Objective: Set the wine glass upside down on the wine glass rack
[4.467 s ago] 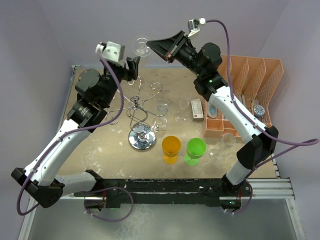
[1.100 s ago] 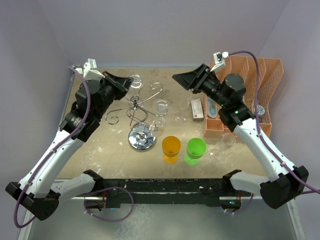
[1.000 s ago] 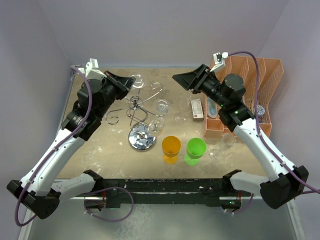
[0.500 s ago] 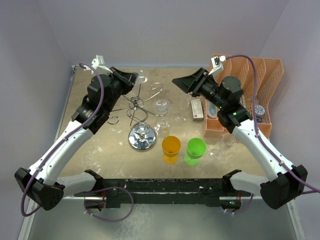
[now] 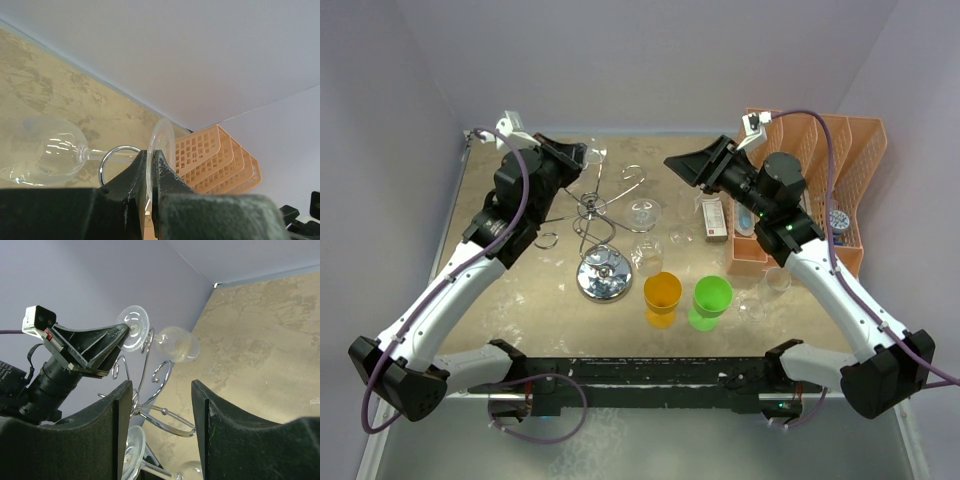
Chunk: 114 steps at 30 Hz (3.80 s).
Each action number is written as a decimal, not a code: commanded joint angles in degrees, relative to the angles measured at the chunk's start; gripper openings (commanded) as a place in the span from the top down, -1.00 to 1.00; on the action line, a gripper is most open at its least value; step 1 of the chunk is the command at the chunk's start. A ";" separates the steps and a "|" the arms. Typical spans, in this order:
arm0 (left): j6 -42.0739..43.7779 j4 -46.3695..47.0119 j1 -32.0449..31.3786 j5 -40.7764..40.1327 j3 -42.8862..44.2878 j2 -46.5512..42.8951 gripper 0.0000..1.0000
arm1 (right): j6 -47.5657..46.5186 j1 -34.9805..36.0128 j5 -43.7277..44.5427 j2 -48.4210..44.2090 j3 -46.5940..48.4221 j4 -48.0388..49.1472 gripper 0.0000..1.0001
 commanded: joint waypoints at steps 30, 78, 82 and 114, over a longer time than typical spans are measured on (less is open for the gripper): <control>2.59 -12.25 0.45 -9.73 1.92 -5.73 0.57 | 0.88 0.14 -0.22 -1.36 -2.16 3.80 -0.04; 25.17 -23.36 0.46 -7.24 3.66 -28.08 -0.09 | -26.16 16.21 16.02 -14.35 -3.80 -48.88 0.20; 24.99 -23.79 0.46 -10.43 4.33 -27.65 -0.10 | -26.62 18.98 17.30 -10.61 -5.43 -45.53 0.16; 21.77 -30.17 0.46 -20.25 7.79 -26.24 -0.11 | -31.12 20.52 22.00 -0.56 -8.51 -39.01 0.37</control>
